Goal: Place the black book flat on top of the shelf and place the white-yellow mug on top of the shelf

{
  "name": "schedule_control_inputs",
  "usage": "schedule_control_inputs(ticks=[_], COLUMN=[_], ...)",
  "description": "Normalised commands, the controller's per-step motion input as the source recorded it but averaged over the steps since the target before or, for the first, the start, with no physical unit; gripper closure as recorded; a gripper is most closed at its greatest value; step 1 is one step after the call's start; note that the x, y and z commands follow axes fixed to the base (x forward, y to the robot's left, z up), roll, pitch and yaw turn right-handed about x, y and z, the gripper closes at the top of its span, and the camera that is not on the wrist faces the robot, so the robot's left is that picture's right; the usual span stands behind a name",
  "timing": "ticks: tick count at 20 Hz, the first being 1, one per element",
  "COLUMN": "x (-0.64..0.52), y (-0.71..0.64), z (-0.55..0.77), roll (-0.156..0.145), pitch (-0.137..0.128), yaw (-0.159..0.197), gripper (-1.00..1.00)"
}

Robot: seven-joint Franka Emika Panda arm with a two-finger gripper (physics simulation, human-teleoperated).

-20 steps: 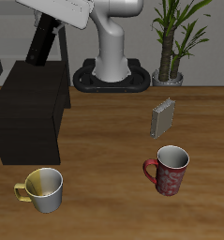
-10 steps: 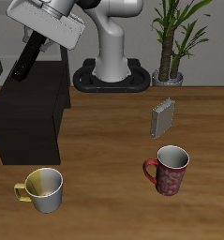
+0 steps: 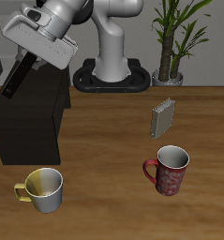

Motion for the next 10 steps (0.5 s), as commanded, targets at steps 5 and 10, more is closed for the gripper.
schedule_control_inputs(ticks=[5,10], x=[0.12,0.07], y=[-0.19,-0.16], z=[-0.16,0.0], roll=[-0.126,-0.098], pitch=[0.026,-0.038], yaw=[0.031,0.017], gripper=[1.0,1.0])
